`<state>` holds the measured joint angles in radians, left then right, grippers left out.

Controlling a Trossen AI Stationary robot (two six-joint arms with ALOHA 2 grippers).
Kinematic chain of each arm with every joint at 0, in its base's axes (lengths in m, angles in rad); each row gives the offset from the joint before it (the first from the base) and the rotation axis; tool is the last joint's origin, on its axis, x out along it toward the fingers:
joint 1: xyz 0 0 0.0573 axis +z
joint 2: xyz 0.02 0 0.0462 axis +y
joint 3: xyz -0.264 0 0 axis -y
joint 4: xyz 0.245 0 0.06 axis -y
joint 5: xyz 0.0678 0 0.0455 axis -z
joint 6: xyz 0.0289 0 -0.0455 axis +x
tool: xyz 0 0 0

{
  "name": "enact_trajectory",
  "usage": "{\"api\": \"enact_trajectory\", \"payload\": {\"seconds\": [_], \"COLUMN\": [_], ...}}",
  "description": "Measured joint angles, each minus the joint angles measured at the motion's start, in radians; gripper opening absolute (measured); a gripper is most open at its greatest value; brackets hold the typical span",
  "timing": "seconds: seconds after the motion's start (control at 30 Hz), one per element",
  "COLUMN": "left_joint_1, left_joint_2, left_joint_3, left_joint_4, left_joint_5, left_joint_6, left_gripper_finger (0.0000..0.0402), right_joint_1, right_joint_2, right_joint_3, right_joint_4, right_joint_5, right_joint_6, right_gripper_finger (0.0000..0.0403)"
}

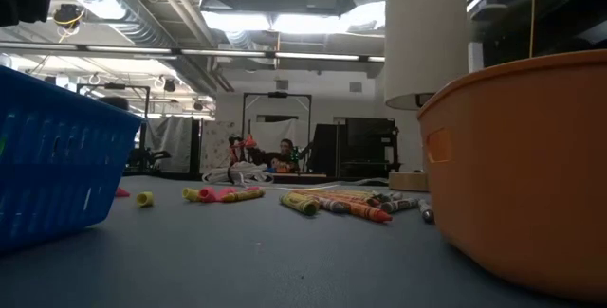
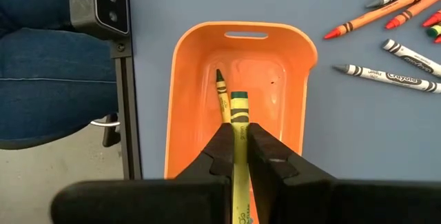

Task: Sort crayons
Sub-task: Put the green crayon into the orange bin, then put the yellow crayon into the dark green bin

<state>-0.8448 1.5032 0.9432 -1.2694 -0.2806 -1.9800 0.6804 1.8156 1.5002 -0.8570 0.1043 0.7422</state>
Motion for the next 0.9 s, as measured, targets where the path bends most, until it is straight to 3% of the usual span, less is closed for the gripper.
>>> {"api": "enact_trajectory", "payload": {"seconds": [0.5, 0.9], "left_joint_1": [0.000, 0.000], "left_joint_2": [0.000, 0.000], "left_joint_3": [0.000, 0.000], "left_joint_4": [0.000, 0.000], "left_joint_5": [0.000, -0.022], "left_joint_6": [0.000, -0.003], "left_gripper_finger": [0.0085, 0.0085], "right_joint_1": [0.000, 0.000], "right_joint_2": [0.000, 0.000], "right_joint_3": [0.000, 0.000], "right_joint_4": [0.003, 0.003], "right_joint_5": [0.016, 0.096], "right_joint_6": [0.001, 0.001], "right_gripper_finger": [0.0027, 0.0138]}}
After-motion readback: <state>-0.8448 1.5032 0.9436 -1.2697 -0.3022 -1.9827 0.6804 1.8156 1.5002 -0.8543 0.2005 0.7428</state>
